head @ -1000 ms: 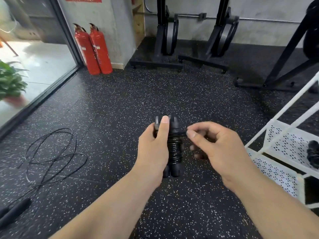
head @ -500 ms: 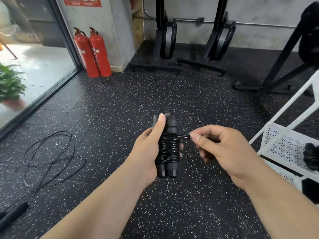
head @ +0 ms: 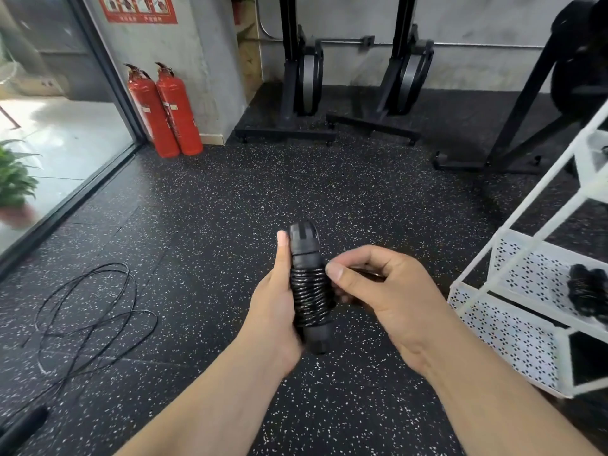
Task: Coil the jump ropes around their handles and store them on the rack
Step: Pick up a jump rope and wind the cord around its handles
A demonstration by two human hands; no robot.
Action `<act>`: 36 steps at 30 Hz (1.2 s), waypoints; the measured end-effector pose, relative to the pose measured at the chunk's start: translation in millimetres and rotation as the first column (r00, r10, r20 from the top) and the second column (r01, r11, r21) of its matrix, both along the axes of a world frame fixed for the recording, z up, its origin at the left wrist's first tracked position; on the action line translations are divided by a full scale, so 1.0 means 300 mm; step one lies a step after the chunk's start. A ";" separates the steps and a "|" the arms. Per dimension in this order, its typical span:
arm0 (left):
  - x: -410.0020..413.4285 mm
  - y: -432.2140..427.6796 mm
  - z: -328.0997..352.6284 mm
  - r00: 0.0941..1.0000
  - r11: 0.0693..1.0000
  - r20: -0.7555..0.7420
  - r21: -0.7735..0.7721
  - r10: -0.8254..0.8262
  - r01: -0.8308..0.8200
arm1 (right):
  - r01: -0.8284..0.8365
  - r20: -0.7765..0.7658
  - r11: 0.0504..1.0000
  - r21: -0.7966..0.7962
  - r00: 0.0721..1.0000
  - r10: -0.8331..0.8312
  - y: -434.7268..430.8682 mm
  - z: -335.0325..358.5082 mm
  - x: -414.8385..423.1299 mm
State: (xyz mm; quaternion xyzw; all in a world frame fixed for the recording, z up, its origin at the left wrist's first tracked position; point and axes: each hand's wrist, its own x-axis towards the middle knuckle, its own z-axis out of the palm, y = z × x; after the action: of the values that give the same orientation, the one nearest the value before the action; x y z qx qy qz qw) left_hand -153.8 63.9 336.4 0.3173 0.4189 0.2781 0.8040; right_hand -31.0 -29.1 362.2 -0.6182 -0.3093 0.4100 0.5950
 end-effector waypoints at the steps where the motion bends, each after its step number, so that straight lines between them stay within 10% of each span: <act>1: 0.000 0.000 -0.003 0.999 0.999 -0.029 0.019 0.038 -0.038 | 0.007 0.039 1.000 -0.004 0.999 -0.006 0.001 -0.001 -0.007; 8: 0.011 -0.051 0.016 0.995 0.994 -0.077 0.088 -0.061 0.067 | 0.059 0.368 0.998 -0.014 0.929 -0.050 0.010 -0.014 -0.038; 18: 0.010 -0.060 0.019 1.000 0.960 -0.024 0.281 0.016 -0.009 | 0.208 -0.044 0.972 0.110 0.978 -0.204 0.023 -0.002 -0.064; 36: 0.011 -0.050 -0.019 0.995 0.852 -0.104 0.521 0.006 0.050 | 0.244 0.218 0.945 0.219 0.932 -0.291 0.021 -0.010 -0.106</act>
State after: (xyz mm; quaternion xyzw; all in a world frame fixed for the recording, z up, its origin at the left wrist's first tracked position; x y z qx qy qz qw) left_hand -150.5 48.8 330.8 0.5422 0.3642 0.3557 0.6684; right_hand -62.7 -22.8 359.1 -0.6419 -0.3310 0.2134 0.6579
